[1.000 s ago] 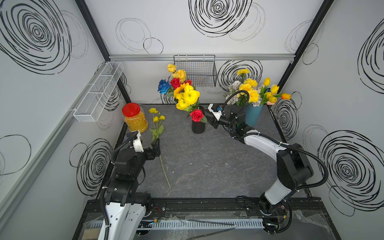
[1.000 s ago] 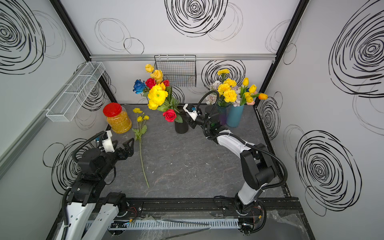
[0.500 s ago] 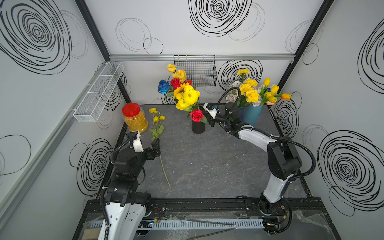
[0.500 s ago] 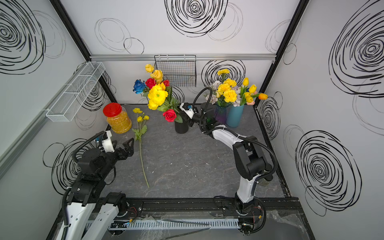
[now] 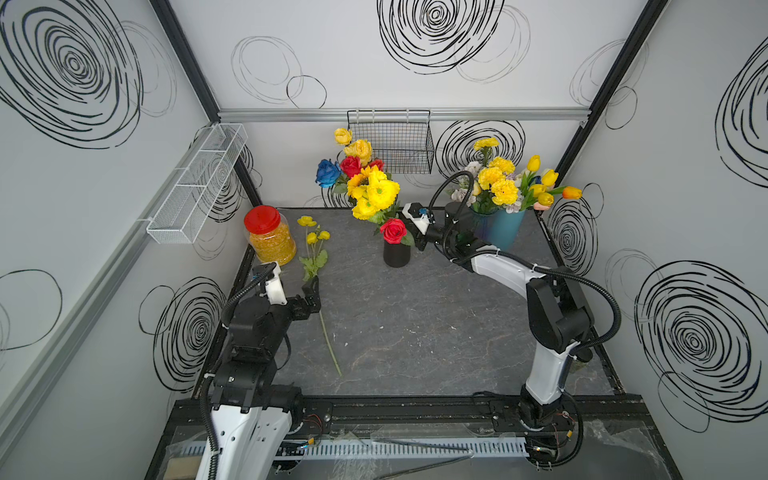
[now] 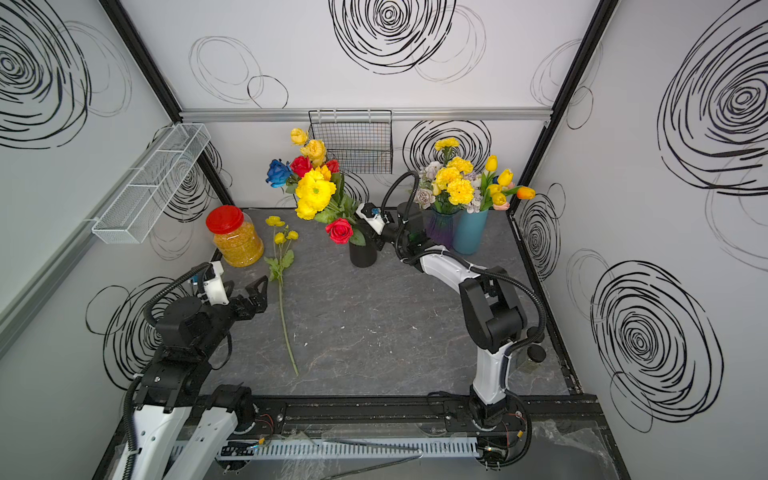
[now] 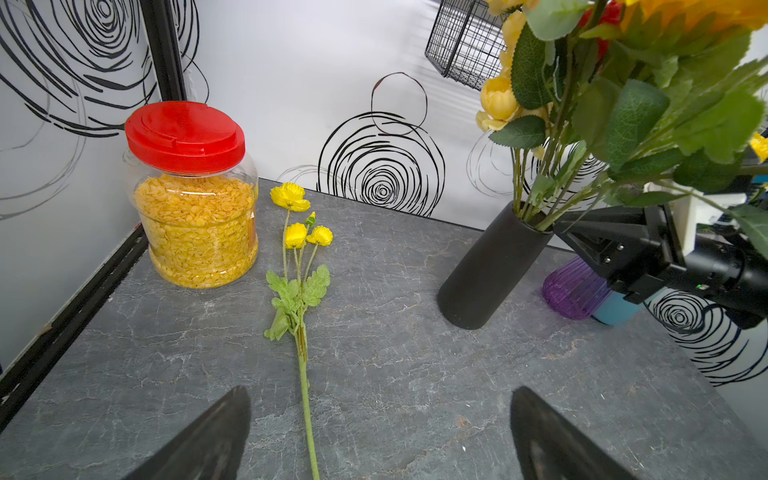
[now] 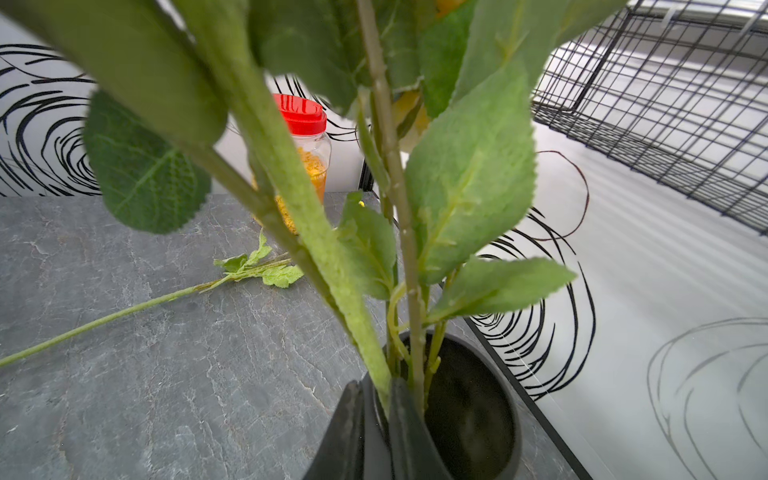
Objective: Pick out yellow flowers from the vase
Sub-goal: Pick up the flower from the vase.
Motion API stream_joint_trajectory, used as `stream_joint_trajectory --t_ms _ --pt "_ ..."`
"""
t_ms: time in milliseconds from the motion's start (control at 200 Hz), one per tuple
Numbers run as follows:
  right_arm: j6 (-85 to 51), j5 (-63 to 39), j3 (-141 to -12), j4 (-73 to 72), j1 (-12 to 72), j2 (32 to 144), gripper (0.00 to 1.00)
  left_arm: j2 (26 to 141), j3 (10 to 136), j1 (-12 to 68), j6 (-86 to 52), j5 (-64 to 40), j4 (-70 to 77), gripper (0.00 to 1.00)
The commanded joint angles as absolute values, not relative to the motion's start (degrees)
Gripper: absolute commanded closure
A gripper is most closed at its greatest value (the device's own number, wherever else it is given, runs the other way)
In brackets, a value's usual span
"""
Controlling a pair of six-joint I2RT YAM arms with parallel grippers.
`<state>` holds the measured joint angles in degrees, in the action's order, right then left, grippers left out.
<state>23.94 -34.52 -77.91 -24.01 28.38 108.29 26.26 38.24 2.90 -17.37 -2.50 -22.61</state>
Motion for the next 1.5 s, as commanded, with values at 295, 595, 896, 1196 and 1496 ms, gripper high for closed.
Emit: stream_joint_trajectory --t_ms 295,595,896,1196,1496 --pt "25.51 -33.20 -81.18 -23.47 28.76 110.38 0.82 25.80 37.71 3.49 -17.35 -2.28 -20.83 0.01" --pt "25.52 -33.49 -82.66 -23.41 29.31 111.44 0.77 25.41 37.71 5.10 -17.45 -0.65 -21.39 0.01" --pt "25.41 -33.18 -82.63 -23.64 29.39 111.14 0.85 25.05 37.92 7.11 -17.36 1.26 -21.88 0.01" --pt "24.74 -32.85 -78.99 -25.62 29.06 107.42 0.87 25.30 37.79 7.25 -17.31 0.63 -21.75 0.01" --pt "22.80 -33.04 -77.83 -27.25 29.00 105.53 0.89 25.24 37.79 7.77 -17.31 0.87 -21.71 0.01"
